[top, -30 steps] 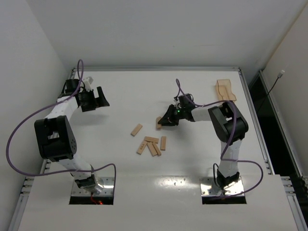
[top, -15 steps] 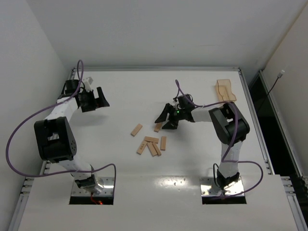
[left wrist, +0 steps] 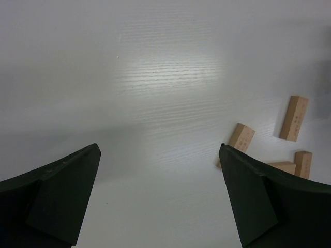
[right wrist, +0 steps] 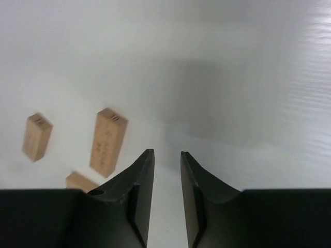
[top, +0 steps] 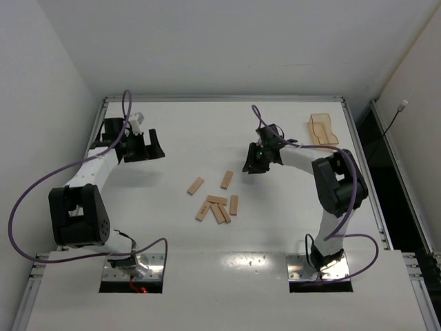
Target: Build the wood block tower
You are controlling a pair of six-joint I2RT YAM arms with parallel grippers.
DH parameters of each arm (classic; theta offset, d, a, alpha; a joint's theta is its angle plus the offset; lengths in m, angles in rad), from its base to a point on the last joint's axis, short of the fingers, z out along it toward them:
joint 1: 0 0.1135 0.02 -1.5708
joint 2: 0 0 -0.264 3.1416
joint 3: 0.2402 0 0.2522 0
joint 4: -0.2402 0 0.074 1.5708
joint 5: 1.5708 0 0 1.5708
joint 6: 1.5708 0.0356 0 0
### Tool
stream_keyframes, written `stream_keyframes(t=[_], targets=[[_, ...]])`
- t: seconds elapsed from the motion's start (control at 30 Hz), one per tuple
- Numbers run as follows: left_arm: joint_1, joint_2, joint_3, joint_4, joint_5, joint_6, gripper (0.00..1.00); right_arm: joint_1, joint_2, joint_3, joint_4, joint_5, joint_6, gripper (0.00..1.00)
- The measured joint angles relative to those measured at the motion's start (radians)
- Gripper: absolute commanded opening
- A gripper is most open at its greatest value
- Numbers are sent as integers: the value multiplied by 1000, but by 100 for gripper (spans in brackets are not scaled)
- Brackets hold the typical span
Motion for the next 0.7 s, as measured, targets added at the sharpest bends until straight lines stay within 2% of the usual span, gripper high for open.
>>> stream_keyframes(t=[0.03,0.1,0.17,0.43,0.7], targets=[[0,-1,0,0,-6,2,100,0,0,8,-15,33,-16,23],[0,-1,0,0,-16,3,100,3,1,25,-53,100,-51,15],[0,-1,0,0,-23,3,100,8,3,40,-86,151,-78,14],[0,-1,0,2,-32,2,100,89,62,100,-162,268,-141,15],[0,0,0,2,-39,2,100,190,127,174,-188,309,-159,18]])
